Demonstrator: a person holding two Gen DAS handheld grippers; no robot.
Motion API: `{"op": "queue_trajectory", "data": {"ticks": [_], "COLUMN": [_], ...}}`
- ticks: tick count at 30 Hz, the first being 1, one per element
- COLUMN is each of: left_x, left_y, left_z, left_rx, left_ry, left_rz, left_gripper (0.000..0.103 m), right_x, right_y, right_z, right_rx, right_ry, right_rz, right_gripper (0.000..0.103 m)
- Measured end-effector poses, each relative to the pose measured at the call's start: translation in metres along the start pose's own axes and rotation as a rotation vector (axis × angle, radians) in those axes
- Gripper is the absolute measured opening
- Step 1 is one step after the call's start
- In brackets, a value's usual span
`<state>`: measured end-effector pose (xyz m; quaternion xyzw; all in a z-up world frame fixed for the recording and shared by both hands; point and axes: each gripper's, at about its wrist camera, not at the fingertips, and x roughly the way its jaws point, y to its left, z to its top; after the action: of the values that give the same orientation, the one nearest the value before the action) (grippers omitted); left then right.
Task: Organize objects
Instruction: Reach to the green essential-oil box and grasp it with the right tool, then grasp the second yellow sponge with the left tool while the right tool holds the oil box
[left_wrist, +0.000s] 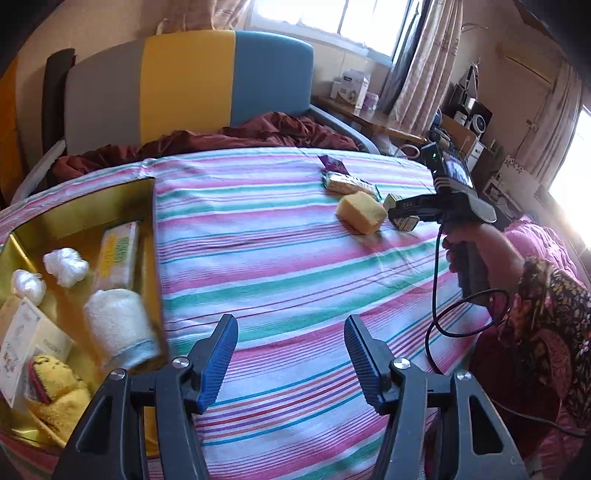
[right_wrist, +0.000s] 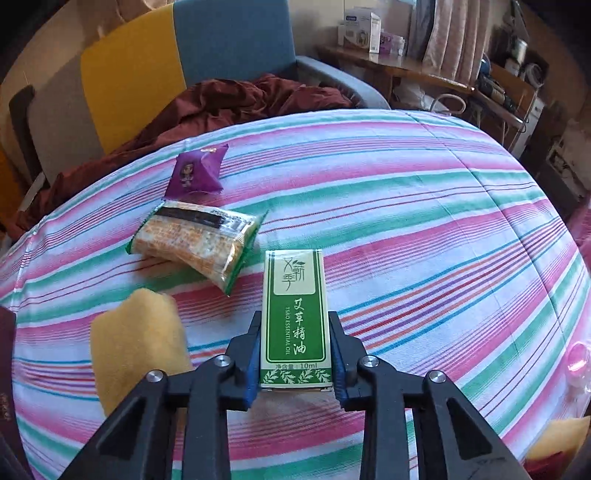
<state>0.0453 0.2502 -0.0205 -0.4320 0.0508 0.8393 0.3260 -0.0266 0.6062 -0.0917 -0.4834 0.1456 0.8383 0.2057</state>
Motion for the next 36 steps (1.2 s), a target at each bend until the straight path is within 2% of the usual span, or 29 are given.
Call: {"op": "queue_trajectory", "data": {"ticks": [3, 7, 13, 18, 20, 24, 29, 32, 36], "left_x": [0.01, 0.031, 0.073, 0.112, 0.127, 0.156, 0.184, 0.199, 0.207], "left_y": [-0.008, -0.017, -0.033, -0.052, -0.063, -0.087, -0.109, -0.112, -0.108], "left_z": [0.004, 0.016, 0.047, 0.078, 0.089, 0.109, 0.128, 0.131, 0.128], "left_rx": [0.002, -0.028, -0.111, -0.189, -0.205, -0.194, -0.124, -0.084, -0.062], "left_ry": [0.019, 0.055, 0.098, 0.107, 0.098, 0.111, 0.076, 0.082, 0.06], "left_rz": [-0.015, -0.035, -0.062, -0.068, -0.079, -0.062, -0.008, 0.05, 0.049], "left_gripper": [0.061, 0.061, 0.061, 0.061, 0.065, 0.067, 0.068, 0.068, 0.068], "right_x": [-0.007, -0.018, -0.026, -0.028, -0.028, -0.027, -0.026, -0.025, -0.025], "right_y": [-0.008, -0.025, -0.04, -0.042, -0.045, -0.05, -0.054, -0.058, -0.061], "right_z": [-0.006, -0.019, -0.032, -0.029, -0.028, -0.023, -0.021, -0.018, -0.016], "right_rx": [-0.016, 0.001, 0.042, 0.035, 0.054, 0.071, 0.092, 0.114, 0.14], "right_ry": [0.049, 0.089, 0.035, 0.045, 0.049, 0.055, 0.058, 0.059, 0.058], "right_rz": [-0.009, 0.033, 0.071, 0.03, 0.033, 0.033, 0.031, 0.036, 0.049], "right_gripper": [0.031, 0.031, 0.031, 0.031, 0.031, 0.031, 0.031, 0.031, 0.031]}}
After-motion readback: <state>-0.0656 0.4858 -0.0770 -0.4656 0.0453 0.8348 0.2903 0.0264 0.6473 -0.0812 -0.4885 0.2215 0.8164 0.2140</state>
